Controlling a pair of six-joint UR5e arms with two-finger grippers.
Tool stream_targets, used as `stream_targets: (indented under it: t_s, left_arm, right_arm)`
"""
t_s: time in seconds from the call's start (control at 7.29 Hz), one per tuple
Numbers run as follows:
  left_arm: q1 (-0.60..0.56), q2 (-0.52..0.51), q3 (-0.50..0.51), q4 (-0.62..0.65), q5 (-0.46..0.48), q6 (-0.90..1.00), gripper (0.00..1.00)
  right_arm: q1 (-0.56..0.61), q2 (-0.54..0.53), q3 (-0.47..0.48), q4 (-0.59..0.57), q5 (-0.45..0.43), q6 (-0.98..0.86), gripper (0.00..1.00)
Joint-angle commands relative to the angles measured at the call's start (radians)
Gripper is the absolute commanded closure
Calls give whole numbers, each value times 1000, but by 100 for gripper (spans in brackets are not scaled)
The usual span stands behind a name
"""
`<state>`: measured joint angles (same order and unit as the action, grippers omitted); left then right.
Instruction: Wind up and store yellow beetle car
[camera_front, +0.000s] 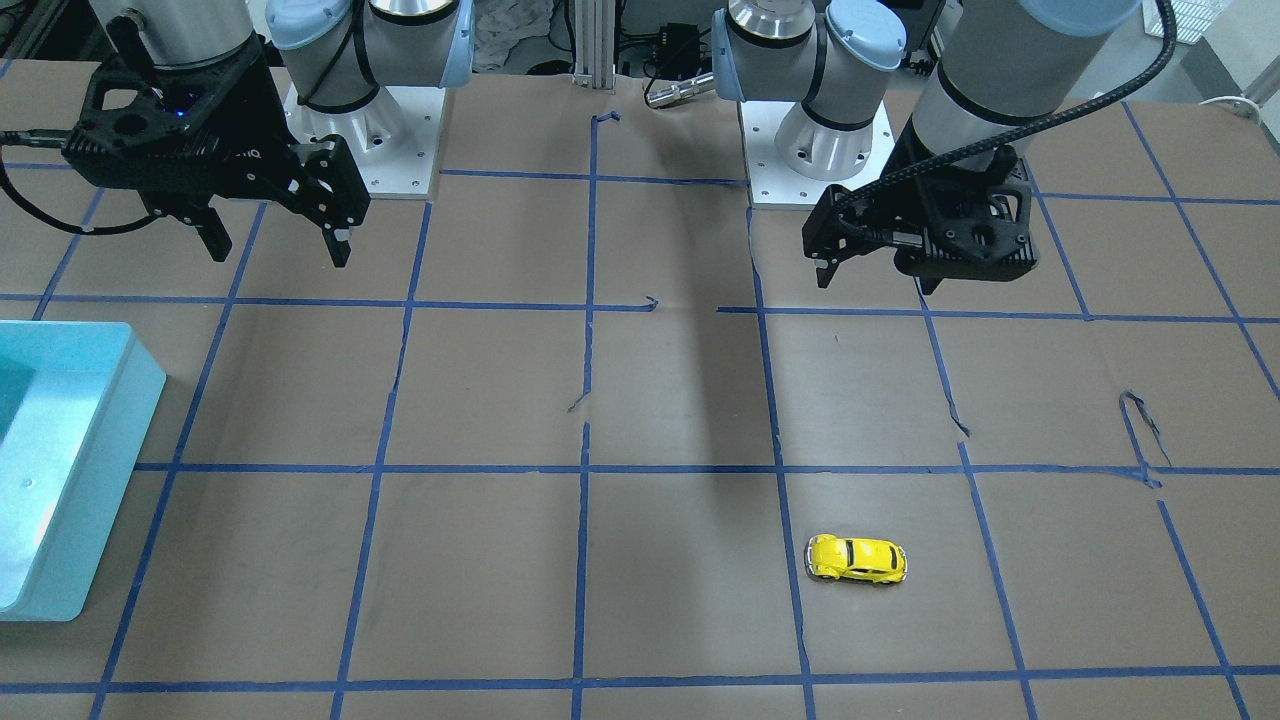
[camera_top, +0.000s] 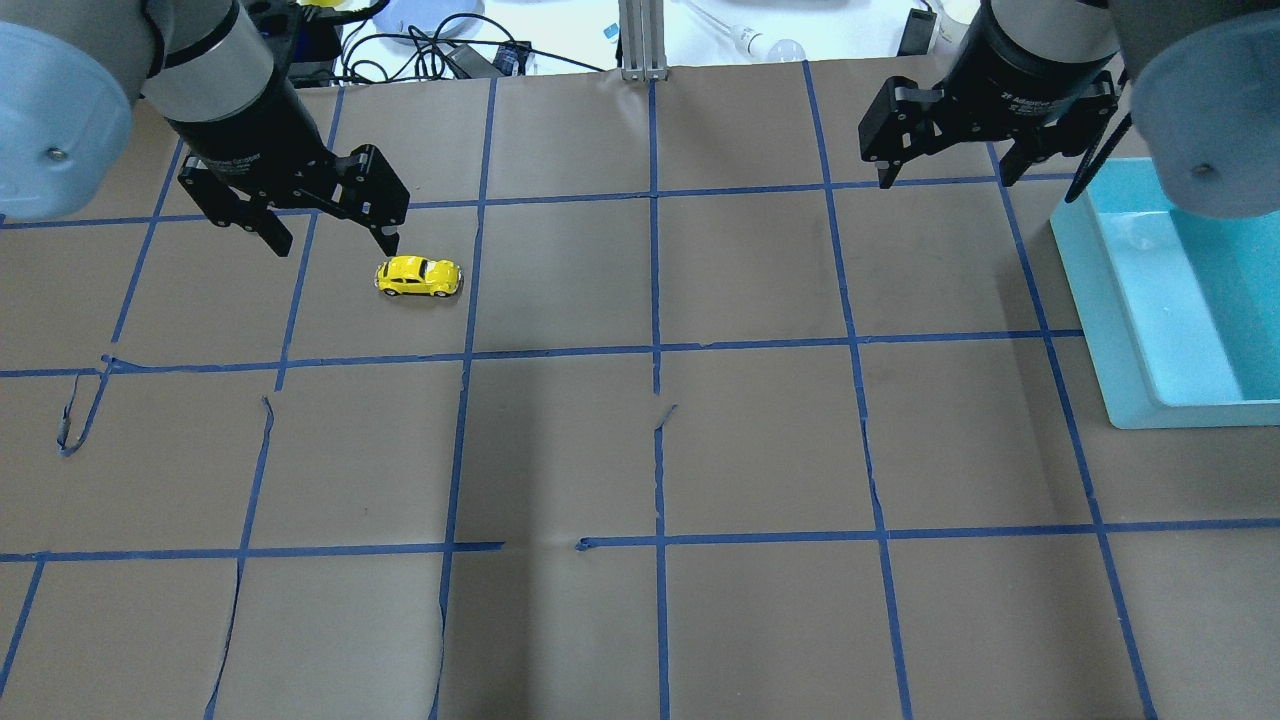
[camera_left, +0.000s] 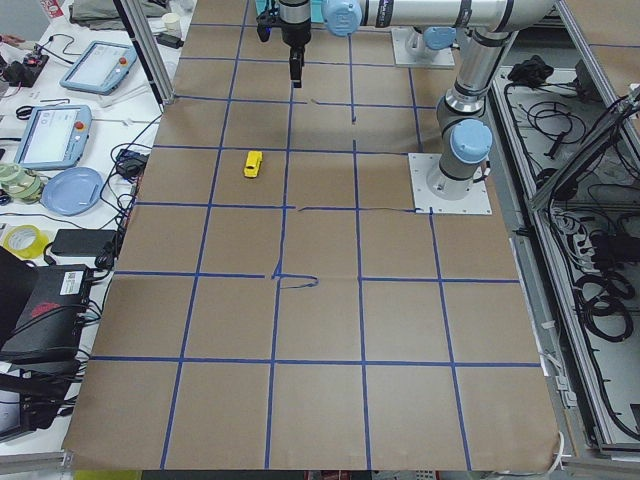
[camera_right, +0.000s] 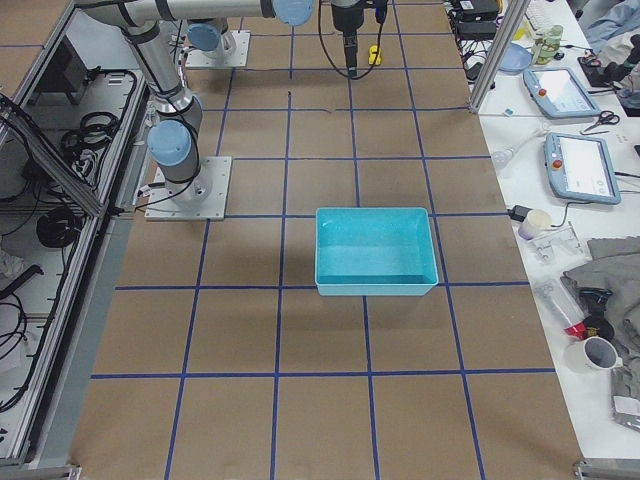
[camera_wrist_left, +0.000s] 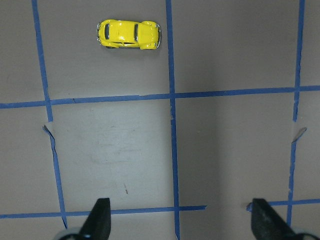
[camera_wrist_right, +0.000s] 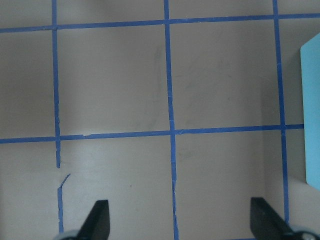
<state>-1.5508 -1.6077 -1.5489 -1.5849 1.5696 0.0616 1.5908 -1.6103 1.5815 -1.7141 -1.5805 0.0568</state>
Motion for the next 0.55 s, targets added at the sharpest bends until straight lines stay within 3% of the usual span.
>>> stream_targets:
  t_s: [0.0, 0.41]
  left_arm:
    - [0, 3, -2, -1, 0, 0, 0]
    - [2, 3, -4, -3, 6, 0, 0]
  right_arm:
    - [-2, 1, 0, 1, 1, 0, 0]
    - [-2, 0, 0, 1, 1, 0, 0]
